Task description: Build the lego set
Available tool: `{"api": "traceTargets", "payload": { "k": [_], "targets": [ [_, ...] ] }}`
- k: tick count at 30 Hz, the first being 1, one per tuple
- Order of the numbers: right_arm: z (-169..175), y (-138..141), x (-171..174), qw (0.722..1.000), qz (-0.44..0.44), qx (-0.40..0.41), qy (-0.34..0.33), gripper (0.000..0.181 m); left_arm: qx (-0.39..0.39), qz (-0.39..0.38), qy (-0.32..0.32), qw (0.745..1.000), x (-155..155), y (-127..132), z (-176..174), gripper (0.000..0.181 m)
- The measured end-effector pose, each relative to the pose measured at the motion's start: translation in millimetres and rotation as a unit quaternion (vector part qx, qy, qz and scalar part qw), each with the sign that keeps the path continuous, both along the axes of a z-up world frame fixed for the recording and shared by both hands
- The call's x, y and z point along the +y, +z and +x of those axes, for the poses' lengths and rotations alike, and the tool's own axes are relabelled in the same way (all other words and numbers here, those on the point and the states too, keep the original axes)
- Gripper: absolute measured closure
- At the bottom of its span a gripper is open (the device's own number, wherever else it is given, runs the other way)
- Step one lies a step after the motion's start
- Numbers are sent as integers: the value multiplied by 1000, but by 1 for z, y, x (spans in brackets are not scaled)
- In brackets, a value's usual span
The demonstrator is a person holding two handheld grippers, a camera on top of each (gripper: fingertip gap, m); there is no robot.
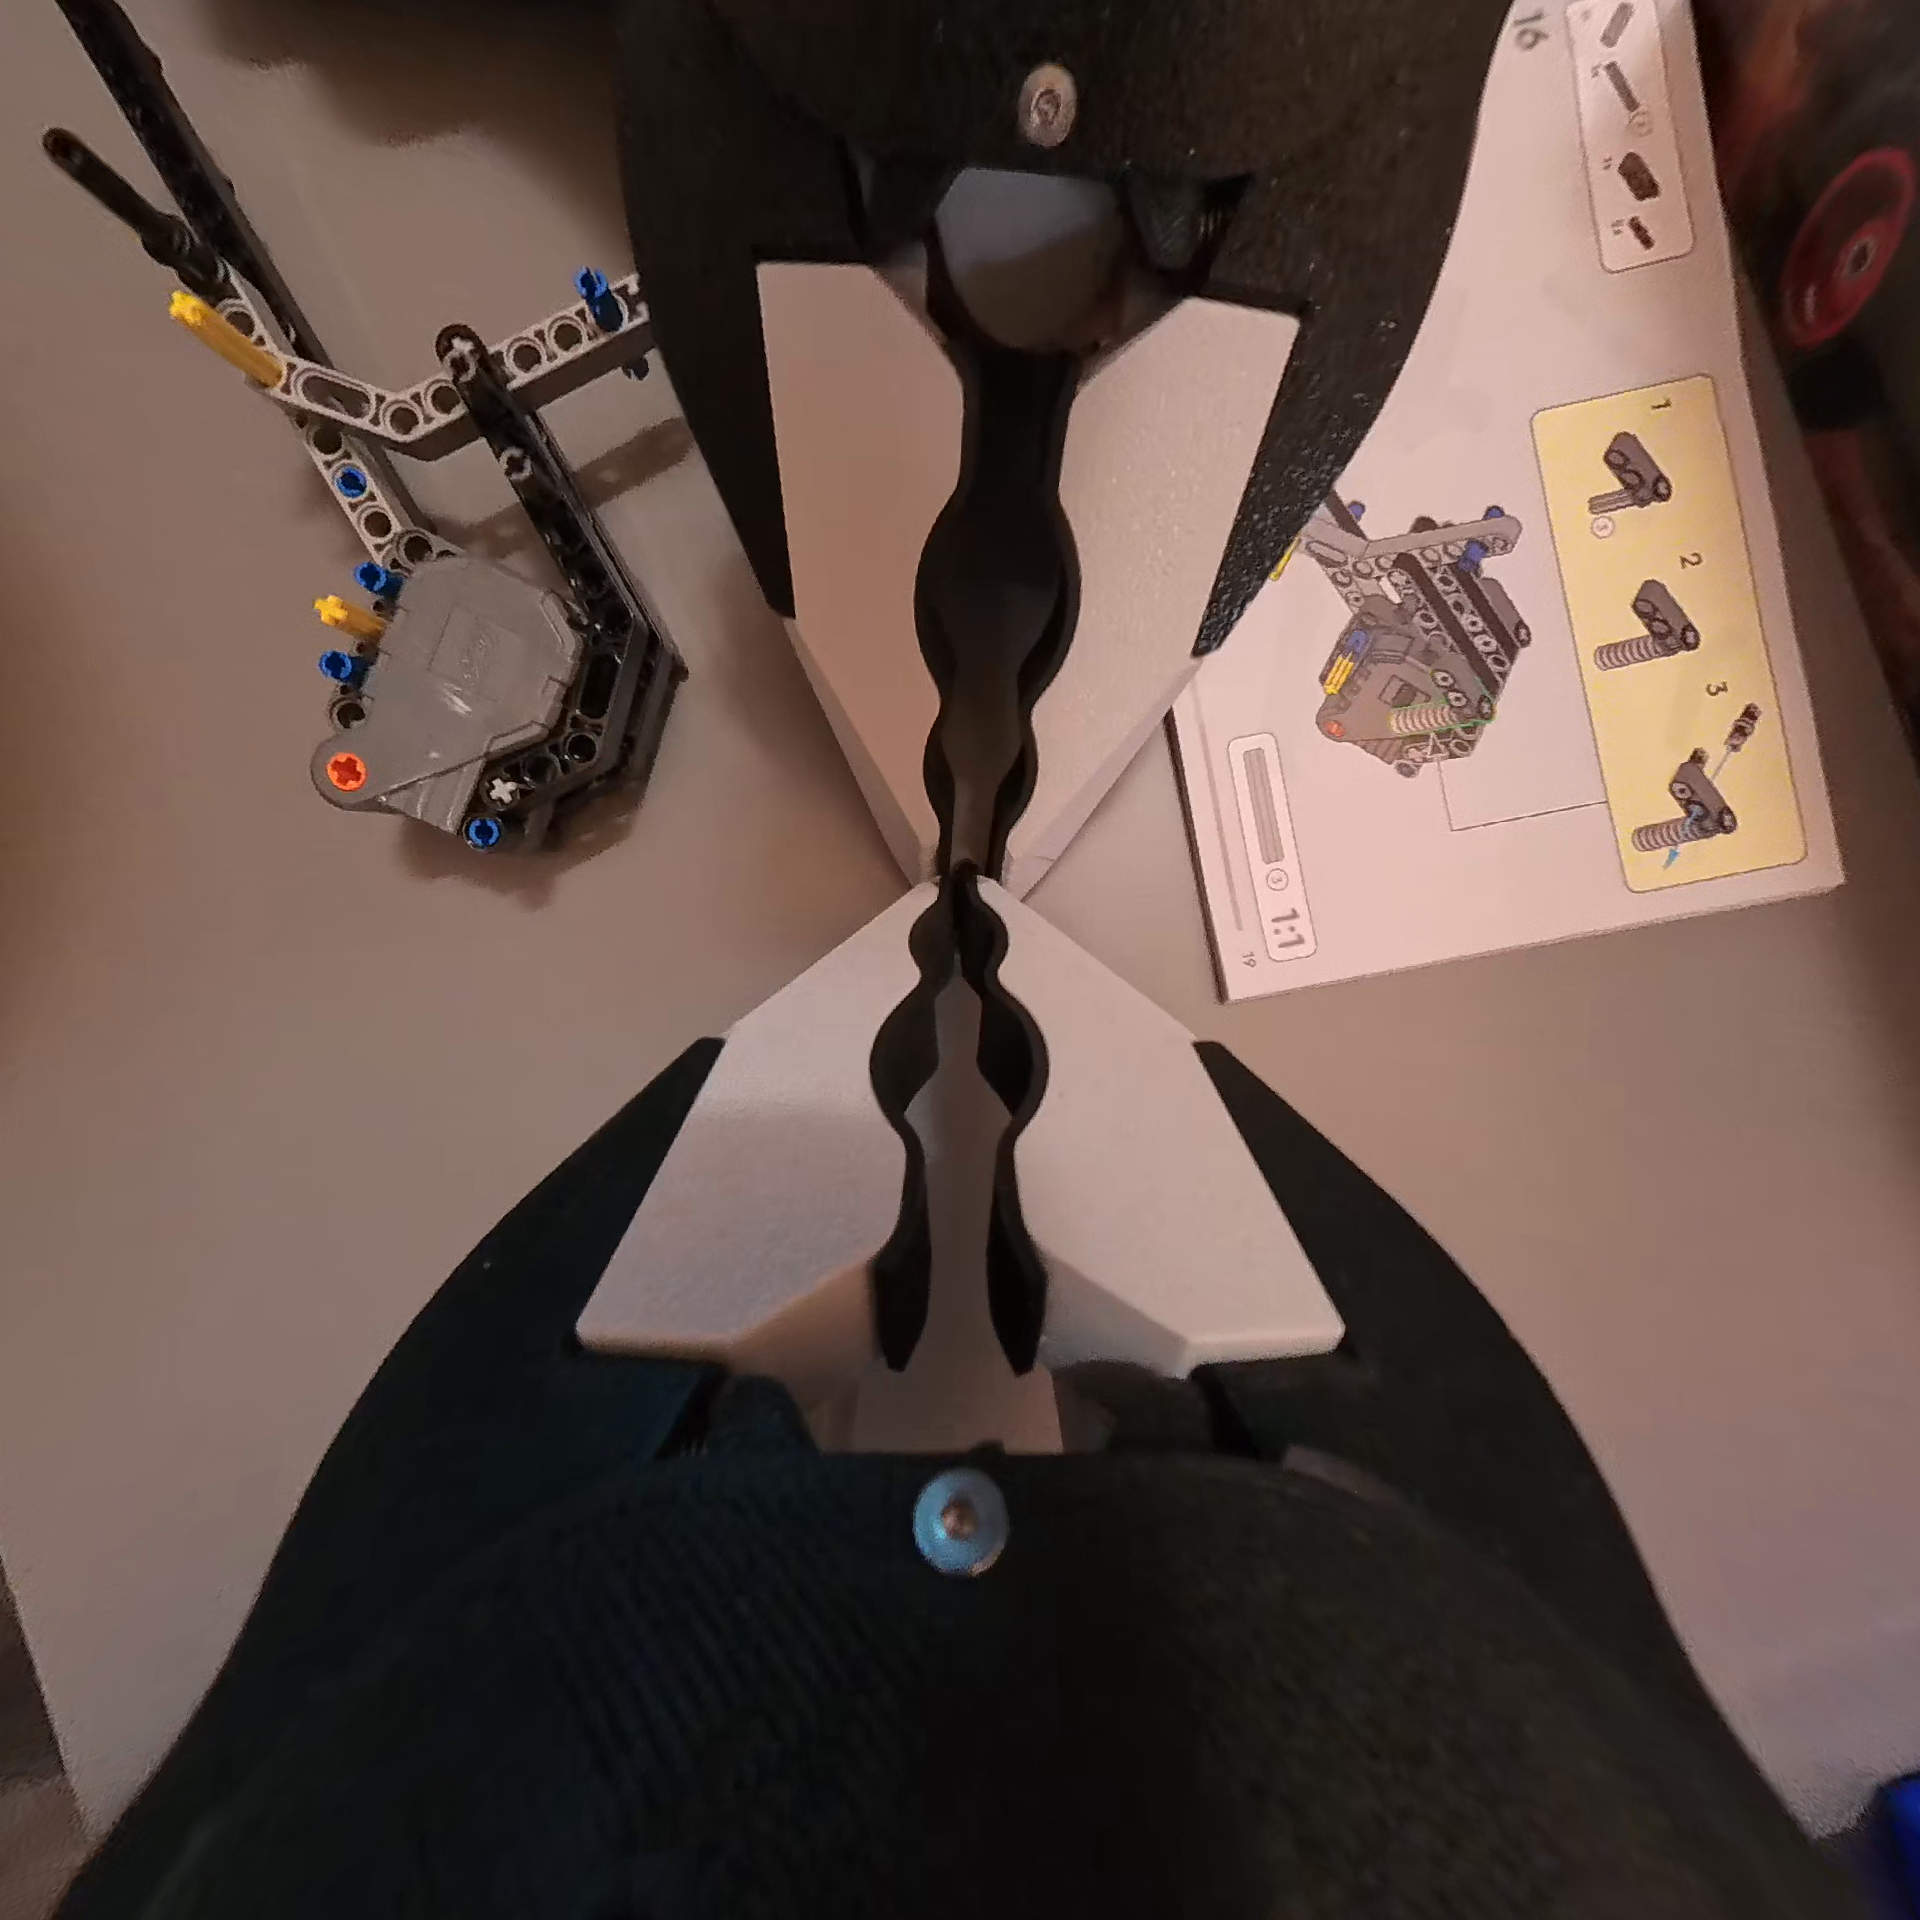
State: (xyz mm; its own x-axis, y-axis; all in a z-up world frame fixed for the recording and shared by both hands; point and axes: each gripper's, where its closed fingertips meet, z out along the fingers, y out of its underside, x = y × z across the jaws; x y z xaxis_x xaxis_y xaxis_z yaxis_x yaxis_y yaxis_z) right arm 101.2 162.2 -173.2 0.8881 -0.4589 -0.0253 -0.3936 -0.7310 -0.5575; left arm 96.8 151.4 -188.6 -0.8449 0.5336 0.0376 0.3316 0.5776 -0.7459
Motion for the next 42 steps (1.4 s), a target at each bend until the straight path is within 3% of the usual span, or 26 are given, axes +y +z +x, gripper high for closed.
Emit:
{"api": "traceTargets", "payload": {
  "k": [1, 5, 6, 9, 13, 18, 20, 22, 26, 28, 31, 33, 35, 37, 39, 42],
  "targets": [
    [0, 0, 0, 1000, 7, -3, -9, 181, 0, 0, 0, 1000, 0, 0, 0, 176],
    [-1, 2, 1, 999, 36, -23, -23, 181, -2, -2, 0, 1000, 0, 0, 0, 176],
    [-4, 3, 2, 999, 37, -33, -14, 173, -4, -3, 0, 1000, 0, 0, 0, 176],
    [1, 18, -12, 988, -19, -146, -42, 166, -3, -2, -1, 1000, 0, 0, 0, 176],
    [-3, 40, -25, 933, -101, -335, -84, 157, 29, -2, -8, 1000, 1, 7, -7, 176],
    [-15, 61, -19, 839, -160, -513, -88, 146, 174, -9, 37, 984, 2, 67, -15, 176],
    [-15, 72, -14, 808, -177, -556, -86, 144, 209, 11, 60, 976, 12, 83, -16, 176],
    [-14, 75, -4, 801, -176, -569, -66, 135, 235, 24, 91, 967, 19, 89, -13, 176],
    [-14, 88, 20, 802, -116, -585, -36, 136, 349, 68, 93, 930, 39, 104, -27, 176],
    [-12, 87, 27, 820, -83, -565, -24, 143, 393, 71, 100, 911, 45, 112, -30, 176],
    [-14, 92, 34, 819, -50, -571, -9, 172, 407, 74, 113, 903, 50, 113, -31, 176],
    [-16, 94, 37, 826, -27, -562, -9, 172, 398, 50, 126, 907, 49, 117, -31, 176],
    [-17, 98, 35, 836, 7, -548, -41, 175, 355, 9, 145, 923, 46, 119, -26, 172],
    [-17, 92, 35, 873, 64, -477, -85, 175, 277, -47, 160, 946, 43, 123, -20, 168],
    [-19, 87, 32, 898, 127, -398, -139, 176, 160, -95, 170, 968, 43, 125, -15, 165],
    [-35, 68, 39, 932, 238, -200, -188, 175, -45, -152, 128, 979, 45, 128, -25, 161]
  ]
}}
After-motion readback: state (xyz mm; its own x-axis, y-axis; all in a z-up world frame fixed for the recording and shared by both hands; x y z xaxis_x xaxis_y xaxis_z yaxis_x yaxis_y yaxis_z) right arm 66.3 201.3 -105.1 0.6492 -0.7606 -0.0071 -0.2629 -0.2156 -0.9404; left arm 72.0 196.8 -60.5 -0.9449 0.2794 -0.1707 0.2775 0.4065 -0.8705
